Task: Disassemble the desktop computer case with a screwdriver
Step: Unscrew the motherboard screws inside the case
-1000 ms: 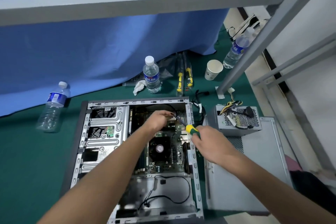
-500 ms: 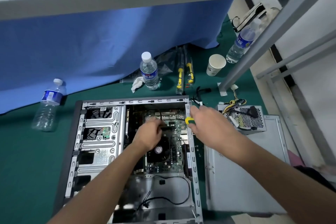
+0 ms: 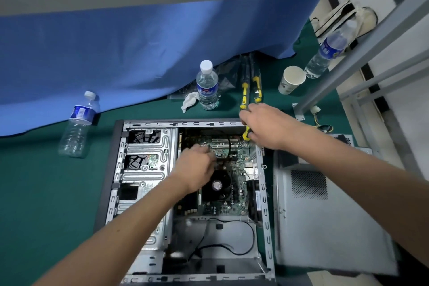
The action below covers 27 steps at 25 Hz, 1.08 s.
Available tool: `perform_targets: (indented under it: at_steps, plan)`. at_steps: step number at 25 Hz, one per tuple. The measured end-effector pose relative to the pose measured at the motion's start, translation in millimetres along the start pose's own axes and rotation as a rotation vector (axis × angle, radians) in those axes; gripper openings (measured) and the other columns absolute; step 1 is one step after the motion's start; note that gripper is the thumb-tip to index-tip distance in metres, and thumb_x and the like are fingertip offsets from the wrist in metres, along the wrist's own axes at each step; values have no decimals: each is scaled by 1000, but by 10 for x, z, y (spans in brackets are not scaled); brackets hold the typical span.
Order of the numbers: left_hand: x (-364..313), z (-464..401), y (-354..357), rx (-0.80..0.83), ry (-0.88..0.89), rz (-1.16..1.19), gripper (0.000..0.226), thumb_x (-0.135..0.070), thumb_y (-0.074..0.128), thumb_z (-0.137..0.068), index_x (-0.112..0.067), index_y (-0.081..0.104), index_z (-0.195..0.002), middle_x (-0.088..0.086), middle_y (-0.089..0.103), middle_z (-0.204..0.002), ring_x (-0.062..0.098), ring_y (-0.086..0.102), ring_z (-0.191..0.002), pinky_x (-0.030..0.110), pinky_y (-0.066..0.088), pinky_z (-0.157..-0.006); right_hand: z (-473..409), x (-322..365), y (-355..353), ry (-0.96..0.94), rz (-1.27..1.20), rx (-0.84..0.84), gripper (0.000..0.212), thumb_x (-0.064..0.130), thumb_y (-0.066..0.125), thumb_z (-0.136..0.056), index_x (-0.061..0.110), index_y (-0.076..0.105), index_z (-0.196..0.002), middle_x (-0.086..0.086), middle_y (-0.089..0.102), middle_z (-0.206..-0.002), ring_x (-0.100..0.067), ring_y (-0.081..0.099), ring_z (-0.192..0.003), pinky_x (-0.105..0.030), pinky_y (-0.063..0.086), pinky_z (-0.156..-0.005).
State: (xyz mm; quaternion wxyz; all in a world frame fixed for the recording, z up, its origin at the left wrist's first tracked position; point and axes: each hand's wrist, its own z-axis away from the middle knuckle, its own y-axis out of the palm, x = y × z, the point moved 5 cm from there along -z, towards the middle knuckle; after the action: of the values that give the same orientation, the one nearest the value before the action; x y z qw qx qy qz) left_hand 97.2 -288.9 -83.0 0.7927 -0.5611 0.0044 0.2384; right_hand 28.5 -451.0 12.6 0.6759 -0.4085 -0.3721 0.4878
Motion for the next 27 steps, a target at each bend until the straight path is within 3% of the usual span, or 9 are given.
perform_targets:
  at_steps: [3,6,8,16,22,27]
  plan:
    - [479,344,-165,-359,-153,33,44,-22,56,-92,-15,53,-135,12,47,-140,29,41,-131,53,33,-113,-47,17,26,-24,60,-8,23,12,58,-93,9,57,-116,-9,47,-108,-27,52,-103,-39,49,-87]
    - [826,497,-60,-352,-372,130,61,-51,33,-100,-24,26,-155,8,10,-164,24,6,-151,47,3,-122,-54,33,73,-55,116,-15,20,12,56,-94,10,61,-113,-7,46,-106,-24,51,-99,-37,50,-84]
    - [856,491,8,-372,-353,92,65,-57,21,-98,-26,27,-155,7,8,-165,23,3,-152,47,4,-122,-70,19,119,-60,139,-11,20,11,58,-93,10,62,-113,-6,46,-104,-23,50,-99,-35,50,-82]
    - [934,464,94,-411,-365,27,64,-58,22,-98,-28,30,-154,6,13,-164,24,9,-151,48,10,-120,-156,11,183,-40,170,38,17,14,62,-92,13,64,-109,0,33,-94,-17,42,-88,-27,35,-71]
    - [939,458,89,-412,-372,18,64,-59,22,-97,-28,30,-153,6,13,-164,24,8,-151,46,7,-120,-136,8,141,-19,140,39,24,19,61,-94,13,63,-117,-4,45,-110,-21,49,-101,-32,46,-85]
    - [934,457,85,-411,-376,11,64,-59,24,-97,-28,30,-153,6,12,-164,24,7,-151,46,7,-120,-139,22,132,-1,162,63,22,14,61,-93,13,63,-115,-4,45,-111,-22,49,-100,-35,48,-85]
